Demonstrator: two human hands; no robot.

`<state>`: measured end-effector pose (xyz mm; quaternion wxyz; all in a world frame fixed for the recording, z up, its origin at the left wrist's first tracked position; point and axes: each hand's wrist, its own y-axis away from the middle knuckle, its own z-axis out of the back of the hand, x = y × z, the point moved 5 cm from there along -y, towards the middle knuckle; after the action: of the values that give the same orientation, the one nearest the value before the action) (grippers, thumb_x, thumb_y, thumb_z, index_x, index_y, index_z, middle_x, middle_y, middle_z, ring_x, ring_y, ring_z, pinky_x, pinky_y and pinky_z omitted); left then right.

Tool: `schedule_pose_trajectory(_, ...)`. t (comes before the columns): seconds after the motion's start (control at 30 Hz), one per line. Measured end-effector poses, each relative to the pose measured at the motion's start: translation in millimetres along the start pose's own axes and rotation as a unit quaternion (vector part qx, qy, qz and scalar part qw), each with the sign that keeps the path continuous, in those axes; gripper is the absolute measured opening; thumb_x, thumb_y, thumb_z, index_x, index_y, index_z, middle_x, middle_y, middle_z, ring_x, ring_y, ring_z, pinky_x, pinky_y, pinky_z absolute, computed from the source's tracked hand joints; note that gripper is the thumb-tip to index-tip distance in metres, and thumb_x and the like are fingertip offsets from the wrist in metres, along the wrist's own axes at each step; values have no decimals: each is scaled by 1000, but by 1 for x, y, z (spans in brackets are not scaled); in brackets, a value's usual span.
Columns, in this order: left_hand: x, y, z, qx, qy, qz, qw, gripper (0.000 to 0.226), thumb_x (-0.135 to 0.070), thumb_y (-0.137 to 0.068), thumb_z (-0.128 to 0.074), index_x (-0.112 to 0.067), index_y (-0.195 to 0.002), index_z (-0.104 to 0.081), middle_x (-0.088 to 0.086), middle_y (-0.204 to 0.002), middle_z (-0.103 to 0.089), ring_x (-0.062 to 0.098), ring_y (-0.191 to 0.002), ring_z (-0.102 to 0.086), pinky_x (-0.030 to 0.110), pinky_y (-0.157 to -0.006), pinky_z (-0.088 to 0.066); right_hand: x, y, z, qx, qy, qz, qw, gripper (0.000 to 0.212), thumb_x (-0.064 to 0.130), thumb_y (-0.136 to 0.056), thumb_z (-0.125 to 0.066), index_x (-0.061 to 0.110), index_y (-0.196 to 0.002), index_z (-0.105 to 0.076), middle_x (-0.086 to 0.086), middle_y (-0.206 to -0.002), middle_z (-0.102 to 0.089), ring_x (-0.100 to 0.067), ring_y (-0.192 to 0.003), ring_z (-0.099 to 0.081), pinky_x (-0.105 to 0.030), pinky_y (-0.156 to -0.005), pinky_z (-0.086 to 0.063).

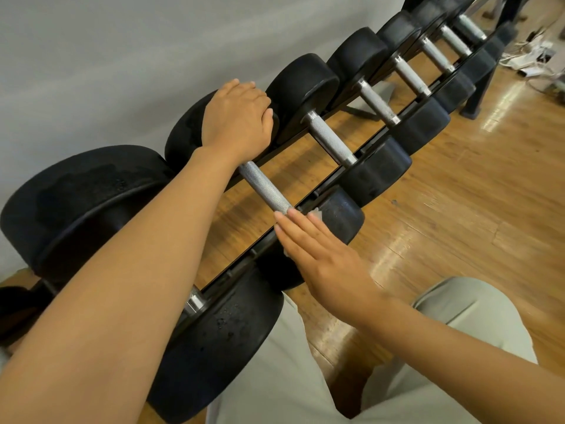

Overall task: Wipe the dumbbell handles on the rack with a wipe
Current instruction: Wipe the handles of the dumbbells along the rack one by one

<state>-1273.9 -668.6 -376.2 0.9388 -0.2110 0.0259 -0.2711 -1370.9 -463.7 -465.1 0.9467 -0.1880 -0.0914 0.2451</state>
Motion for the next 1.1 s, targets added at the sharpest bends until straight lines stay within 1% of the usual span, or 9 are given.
schedule_pose_trajectory(0.2,-2,1,0,-3,-2,-2,1000,43,-27,-106,-34,-7,-137,-54,11,-143,-54,25,-140,-41,37,-119,-19,-12,50,5,63,11,89,994,46,10,-107,-16,7,-145,-42,-5,-155,-34,-20,-147,-24,-37,-122,-17)
schedule_pose_trajectory(0.33,-2,1,0,-3,-3,1,1000,42,-28,-106,-34,-7,-136,-55,10,-142,-55,24,-140,-41,37,-119,-18,-2,23,-2,41,33,61,997,46,9,-101,-39,8,-147,-40,-4,-157,-31,-19,-148,-22,-37,-122,-13)
schedule_pose_trajectory(0.4,-2,2,0,-1,-1,1,1000,42,-28,-106,-34,-8,-137,-55,9,-143,-54,24,-140,-40,36,-120,-18,12,7,-11,41,63,72,995,50,12,-98,-34,6,-146,-40,-6,-156,-32,-23,-147,-21,-37,-123,-8)
schedule_pose_trajectory(0.5,-1,2,0,6,-2,-2,1000,43,-29,-106,-33,-9,-138,-54,8,-143,-54,23,-140,-40,36,-120,-17,20,14,-22,96,128,163,974,54,17,-95,-30,5,-146,-40,-7,-157,-30,-23,-148,-17,-37,-122,1)
schedule_pose_trajectory(0.57,-1,2,0,3,-3,-1,1000,43,-29,-106,-33,-9,-138,-54,8,-143,-54,22,-141,-40,35,-120,-17,9,30,-12,112,124,187,968,52,16,-97,-26,8,-147,-39,-5,-157,-29,-21,-148,-16,-36,-122,-1)
schedule_pose_trajectory(0.67,-1,2,0,5,-4,2,1000,44,-30,-106,-33,-10,-140,-53,7,-145,-53,22,-141,-39,35,-120,-16,-17,48,6,105,69,152,980,49,12,-106,-12,10,-147,-40,-2,-157,-31,-17,-147,-21,-35,-122,-11)
schedule_pose_trajectory(0.83,-3,3,1,2,-2,2,1000,44,-30,-106,-33,-10,-139,-54,7,-144,-54,21,-141,-39,35,-120,-16,-32,27,12,59,-35,25,997,46,18,-104,-34,9,-149,-35,-3,-159,-27,-17,-148,-20,-36,-122,-15)
schedule_pose_trajectory(0.97,-1,4,2,5,9,0,1000,44,-30,-106,-33,-11,-140,-53,6,-145,-52,20,-142,-38,33,-120,-15,-30,17,13,18,-84,-80,993,49,22,-105,-31,12,-153,-27,-1,-162,-19,-15,-150,-13,-37,-122,-14)
schedule_pose_trajectory(1.1,-1,4,3,-2,17,0,1000,43,-29,-106,-34,-10,-139,-54,7,-145,-53,21,-141,-39,32,-120,-15,-34,49,10,-3,-105,-129,986,52,22,-104,-32,11,-154,-22,-1,-163,-13,-18,-150,-13,-37,-121,-13)
